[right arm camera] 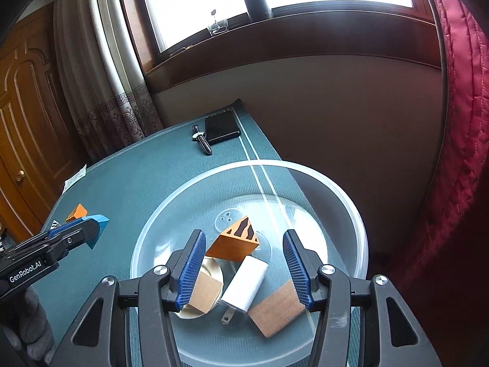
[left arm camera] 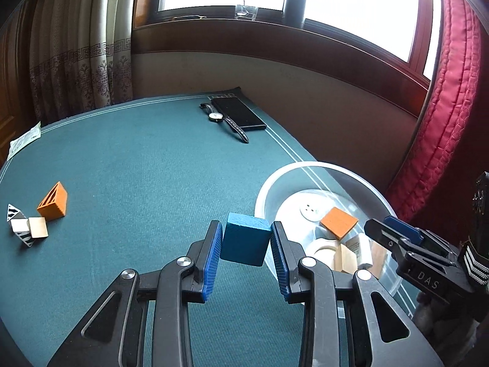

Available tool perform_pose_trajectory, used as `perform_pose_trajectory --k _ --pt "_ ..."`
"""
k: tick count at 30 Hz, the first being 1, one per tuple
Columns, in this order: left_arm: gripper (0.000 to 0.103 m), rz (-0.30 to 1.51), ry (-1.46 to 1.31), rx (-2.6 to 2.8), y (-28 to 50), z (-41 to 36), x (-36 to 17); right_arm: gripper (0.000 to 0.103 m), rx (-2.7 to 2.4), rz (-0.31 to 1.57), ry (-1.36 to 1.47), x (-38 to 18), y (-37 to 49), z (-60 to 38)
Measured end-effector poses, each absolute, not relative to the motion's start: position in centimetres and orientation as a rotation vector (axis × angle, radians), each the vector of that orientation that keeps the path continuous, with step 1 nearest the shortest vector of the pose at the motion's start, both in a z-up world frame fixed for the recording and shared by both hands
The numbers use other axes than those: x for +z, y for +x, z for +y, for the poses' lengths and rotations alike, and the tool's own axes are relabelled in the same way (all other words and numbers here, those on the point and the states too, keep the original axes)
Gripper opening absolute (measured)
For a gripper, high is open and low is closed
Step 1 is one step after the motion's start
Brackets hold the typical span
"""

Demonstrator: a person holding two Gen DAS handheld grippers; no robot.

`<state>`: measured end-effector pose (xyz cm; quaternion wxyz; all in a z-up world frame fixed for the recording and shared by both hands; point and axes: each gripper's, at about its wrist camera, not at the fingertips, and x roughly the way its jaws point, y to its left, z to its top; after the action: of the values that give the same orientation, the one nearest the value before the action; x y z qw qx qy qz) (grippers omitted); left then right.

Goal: Organize rigid objects
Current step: 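Lower the blue cube into the basin and open the left tool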

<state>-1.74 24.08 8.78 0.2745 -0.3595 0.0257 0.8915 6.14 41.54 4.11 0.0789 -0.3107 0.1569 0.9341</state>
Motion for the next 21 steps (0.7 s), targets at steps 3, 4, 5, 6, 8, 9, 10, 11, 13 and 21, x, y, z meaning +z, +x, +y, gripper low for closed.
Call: perform_pose_trajectory --k 3,4,5,6,8,9,10,11,13,21 --pt "0.033 0.083 -0.965 2.379 -1.9 25.3 8.6 0.057 2.816 0.502 -0.946 4.0 6.5 41.5" --pt "0.033 0.087 -0.966 2.371 -2.0 25.7 8.5 0.058 2.827 0.497 -0.948 4.0 6.6 41.3" --pt "0.033 0.089 -0.968 2.361 -2.1 26.1 8.5 0.058 2.837 0.483 -0.948 4.1 6.6 41.1" --pt "0.034 0.089 -0.969 2.352 -2.2 26.4 8.4 0.058 2.845 0.470 -0.948 4.1 6.7 40.9" --pt "0.034 0.093 -0.969 2.337 -2.3 27.1 8.3 0.058 2.856 0.455 -0.949 4.0 6.7 40.6" --pt "0.034 0.092 -0.970 2.329 -2.4 27.4 8.2 0.058 2.860 0.449 -0.950 4.0 6.8 40.6" --pt "0.034 0.087 -0.972 2.321 -2.5 27.7 8.2 0.058 2.863 0.440 -0.951 4.0 6.9 40.5" --pt "0.034 0.078 -0.975 2.315 -2.6 27.8 8.2 0.059 2.866 0.430 -0.954 3.9 6.8 40.5" --pt "0.036 0.066 -0.987 2.303 -2.7 27.9 8.0 0.068 2.877 0.414 -0.961 3.9 6.9 40.3" --pt "0.050 0.037 -1.012 2.347 -3.0 26.5 7.3 0.071 2.925 0.311 -0.984 3.8 7.4 39.0"
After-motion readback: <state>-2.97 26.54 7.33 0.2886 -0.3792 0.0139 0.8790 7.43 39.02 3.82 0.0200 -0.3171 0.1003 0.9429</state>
